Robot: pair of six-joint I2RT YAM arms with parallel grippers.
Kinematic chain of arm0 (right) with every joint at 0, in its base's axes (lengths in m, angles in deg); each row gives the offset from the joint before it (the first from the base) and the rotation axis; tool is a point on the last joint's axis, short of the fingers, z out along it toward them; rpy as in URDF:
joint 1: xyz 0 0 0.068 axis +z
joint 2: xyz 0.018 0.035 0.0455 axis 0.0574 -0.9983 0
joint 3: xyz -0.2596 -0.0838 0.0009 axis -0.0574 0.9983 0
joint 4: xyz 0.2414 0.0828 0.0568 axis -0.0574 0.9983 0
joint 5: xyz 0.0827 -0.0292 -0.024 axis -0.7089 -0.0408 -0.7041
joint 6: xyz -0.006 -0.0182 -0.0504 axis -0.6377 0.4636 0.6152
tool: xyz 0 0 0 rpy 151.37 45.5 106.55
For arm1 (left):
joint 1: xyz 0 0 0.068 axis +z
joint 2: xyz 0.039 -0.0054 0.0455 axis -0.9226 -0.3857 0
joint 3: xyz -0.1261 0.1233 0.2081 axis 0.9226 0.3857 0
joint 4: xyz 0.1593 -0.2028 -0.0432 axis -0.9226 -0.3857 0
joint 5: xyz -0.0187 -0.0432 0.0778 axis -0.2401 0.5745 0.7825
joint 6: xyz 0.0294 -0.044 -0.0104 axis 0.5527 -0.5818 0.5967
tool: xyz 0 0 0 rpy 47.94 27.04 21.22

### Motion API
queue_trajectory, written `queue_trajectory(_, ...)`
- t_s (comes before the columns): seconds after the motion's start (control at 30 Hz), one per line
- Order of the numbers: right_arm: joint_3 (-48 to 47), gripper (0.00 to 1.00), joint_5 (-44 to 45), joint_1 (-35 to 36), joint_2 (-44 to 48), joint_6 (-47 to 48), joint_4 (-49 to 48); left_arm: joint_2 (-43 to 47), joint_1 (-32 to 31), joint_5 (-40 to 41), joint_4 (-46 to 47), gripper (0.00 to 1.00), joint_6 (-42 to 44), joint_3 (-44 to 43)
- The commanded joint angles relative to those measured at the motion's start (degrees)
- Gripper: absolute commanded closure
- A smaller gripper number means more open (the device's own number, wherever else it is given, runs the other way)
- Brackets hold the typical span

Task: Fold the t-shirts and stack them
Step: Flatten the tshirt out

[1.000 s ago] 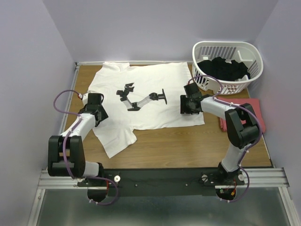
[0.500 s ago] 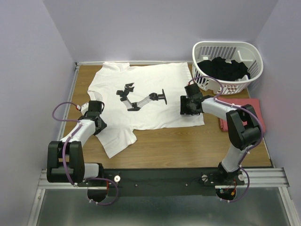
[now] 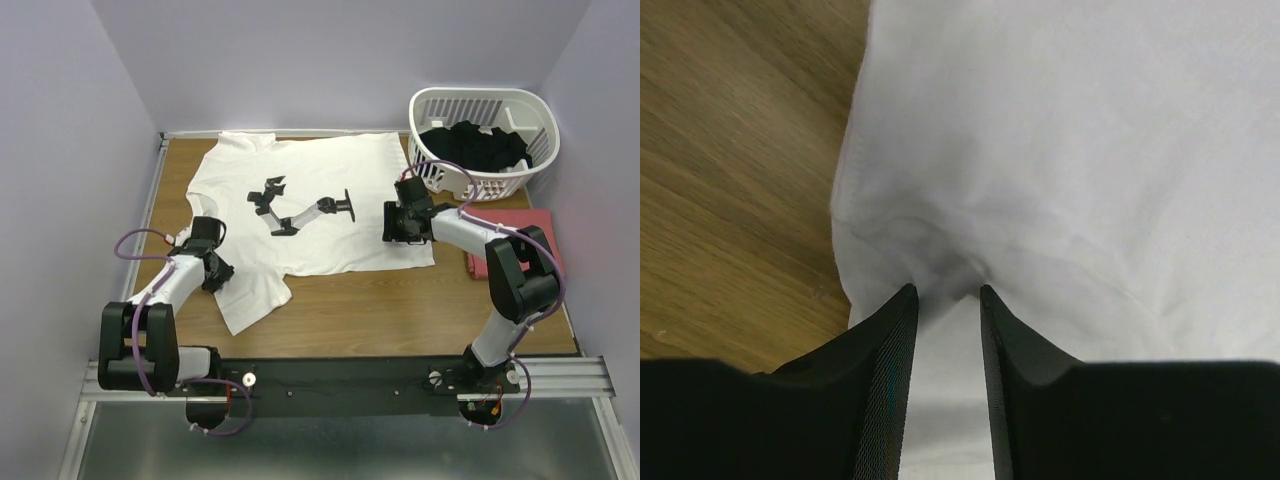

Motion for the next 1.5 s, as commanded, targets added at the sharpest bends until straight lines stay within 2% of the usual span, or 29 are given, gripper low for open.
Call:
queue_trajectory(0.0,1.4,0.41,-0.3,-0.2,1.2,-0.5,-1.2,2.8,-0.9,-3.5,-3.9,0.61,-3.9,1.0)
queue_trajectory(0.13,1.9,0.41,-0.9,-0.2,2.1,-0.3,-1.7,3.2,-0.9,3.9,-7.3,0.6,0.0,-5.7)
queue_trajectory(0.23,2.7,0.42,-6.0,-0.1,3.8,1.0,-3.2,-0.1,-0.4,13.6,-8.0,0.6,4.5,-14.3)
queue_trajectory(0.37,3.7,0.43,-13.4,0.6,6.3,3.2,-6.0,-5.6,2.2,17.1,-3.8,0.59,11.0,-17.9)
queue_trajectory(0.4,3.7,0.44,-16.0,2.2,6.7,4.0,-7.1,-7.9,5.5,16.6,-1.5,0.59,12.6,-19.3)
queue_trajectory(0.5,2.8,0.5,-21.6,7.3,7.0,6.4,-9.4,-12.7,10.0,14.9,3.4,0.6,17.2,-21.4)
queue_trajectory(0.73,-4.6,0.73,-33.8,20.4,-1.6,3.6,-19.6,-22.1,13.2,8.1,9.1,0.65,23.1,-26.0)
queue_trajectory(0.87,-10.1,0.8,-36.6,25.8,-8.3,1.4,-24.6,-23.9,13.2,6.4,11.1,0.68,23.3,-27.6)
queue_trajectory(1.03,-18.9,0.85,-39.7,31.1,-17.5,-1.6,-28.7,-25.2,13.2,6.2,11.6,0.72,24.1,-29.3)
queue_trajectory(1.2,-25.2,0.87,-41.3,34.1,-24.5,-3.1,-29.6,-24.2,13.1,4.6,12.3,0.75,23.9,-26.9)
queue_trajectory(1.47,-28.2,0.87,-42.0,36.1,-32.2,-4.0,-29.5,-25.9,13.1,3.1,14.6,0.79,24.6,-25.3)
